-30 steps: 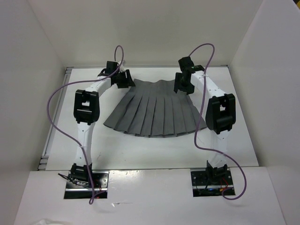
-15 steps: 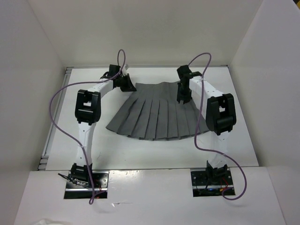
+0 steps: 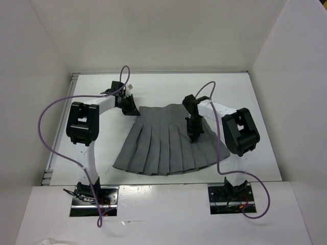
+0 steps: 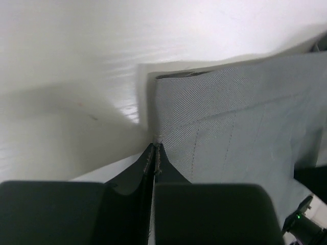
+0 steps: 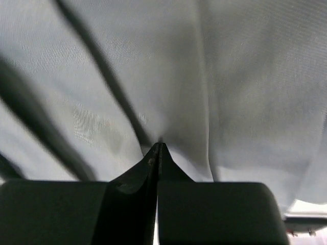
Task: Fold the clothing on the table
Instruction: Fold the skirt
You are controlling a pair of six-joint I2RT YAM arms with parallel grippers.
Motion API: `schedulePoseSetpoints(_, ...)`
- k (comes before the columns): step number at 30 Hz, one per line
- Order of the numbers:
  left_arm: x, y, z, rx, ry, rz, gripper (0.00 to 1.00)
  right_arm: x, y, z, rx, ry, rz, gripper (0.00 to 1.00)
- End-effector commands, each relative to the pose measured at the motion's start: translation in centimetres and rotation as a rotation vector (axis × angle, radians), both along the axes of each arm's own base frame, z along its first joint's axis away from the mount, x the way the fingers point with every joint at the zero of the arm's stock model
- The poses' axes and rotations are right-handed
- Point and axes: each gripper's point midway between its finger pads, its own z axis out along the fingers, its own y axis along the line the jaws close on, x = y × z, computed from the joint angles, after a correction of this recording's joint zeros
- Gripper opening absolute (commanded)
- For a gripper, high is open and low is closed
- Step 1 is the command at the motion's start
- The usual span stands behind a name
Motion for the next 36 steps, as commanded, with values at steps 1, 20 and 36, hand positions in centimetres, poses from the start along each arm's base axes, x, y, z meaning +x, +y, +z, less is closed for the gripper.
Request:
schedulePoseSetpoints(1, 1.1, 2.1, 1.8, 0.039, -0.034, 0.073, 0.05, 0.0, 1.5, 4.5, 0.06, -0.046, 0.006, 0.0)
schedulePoseSetpoints(20, 2.5, 0.4, 1.2, -0.108, -0.02, 0.094, 0.57, 16.6, -5.8, 14.4, -0.001, -0.538, -0.266, 0.22)
schedulePoseSetpoints(36, 2.3, -2.0, -1.6, -0.115, 0.036, 0.09, 0.0, 21.6, -8.0, 7.5, 0.273, -0.436, -0.155, 0.48)
